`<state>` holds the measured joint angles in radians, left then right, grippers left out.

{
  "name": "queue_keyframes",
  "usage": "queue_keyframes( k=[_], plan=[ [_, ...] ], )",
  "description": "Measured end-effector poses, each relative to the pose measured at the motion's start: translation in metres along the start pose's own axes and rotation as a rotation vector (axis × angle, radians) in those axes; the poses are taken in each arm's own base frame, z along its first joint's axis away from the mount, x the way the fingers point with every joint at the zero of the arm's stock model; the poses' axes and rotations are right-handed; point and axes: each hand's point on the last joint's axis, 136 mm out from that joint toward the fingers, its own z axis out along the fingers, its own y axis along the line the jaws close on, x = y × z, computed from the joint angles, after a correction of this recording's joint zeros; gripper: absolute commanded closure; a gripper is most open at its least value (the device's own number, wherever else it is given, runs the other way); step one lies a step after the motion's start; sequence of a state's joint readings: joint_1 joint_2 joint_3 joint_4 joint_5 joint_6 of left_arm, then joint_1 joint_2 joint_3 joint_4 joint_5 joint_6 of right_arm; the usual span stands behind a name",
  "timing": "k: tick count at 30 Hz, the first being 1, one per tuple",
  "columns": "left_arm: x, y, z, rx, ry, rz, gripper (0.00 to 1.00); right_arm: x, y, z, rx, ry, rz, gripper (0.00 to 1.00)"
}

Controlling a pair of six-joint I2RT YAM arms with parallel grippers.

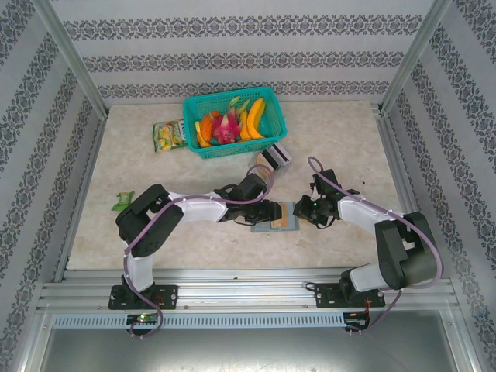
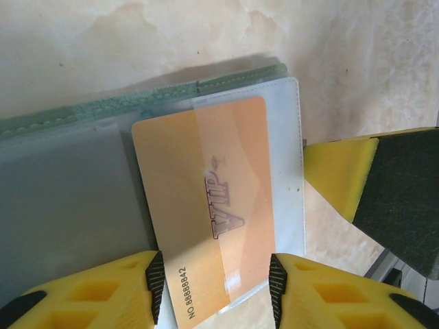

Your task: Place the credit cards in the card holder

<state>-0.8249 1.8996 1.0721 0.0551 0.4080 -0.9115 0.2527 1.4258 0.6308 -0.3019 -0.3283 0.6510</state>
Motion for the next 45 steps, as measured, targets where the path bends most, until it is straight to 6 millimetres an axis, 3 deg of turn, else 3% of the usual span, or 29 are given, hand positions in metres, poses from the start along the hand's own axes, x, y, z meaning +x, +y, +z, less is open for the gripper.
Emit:
queue_keyframes(
  k=[18, 37, 41, 45],
  plan=[
    [-0.008, -0.008, 0.011, -0.004, 0.017, 0.010, 0.62, 0.000, 0.001, 0.000, -0.003, 0.000, 0.000, 0.75],
    [-0.003, -0.020, 0.019, 0.041, 0.049, 0.027, 0.58, 0.000, 0.001, -0.001, -0.004, -0.002, -0.002, 0.74],
    [-0.004, -0.017, 0.012, 0.021, 0.022, 0.034, 0.57, -0.004, 0.002, -0.010, 0.001, -0.036, -0.010, 0.72],
    [-0.007, -0.015, -0.010, -0.025, -0.035, 0.061, 0.57, -0.007, 0.001, -0.020, 0.017, -0.076, -0.022, 0.70]
  ],
)
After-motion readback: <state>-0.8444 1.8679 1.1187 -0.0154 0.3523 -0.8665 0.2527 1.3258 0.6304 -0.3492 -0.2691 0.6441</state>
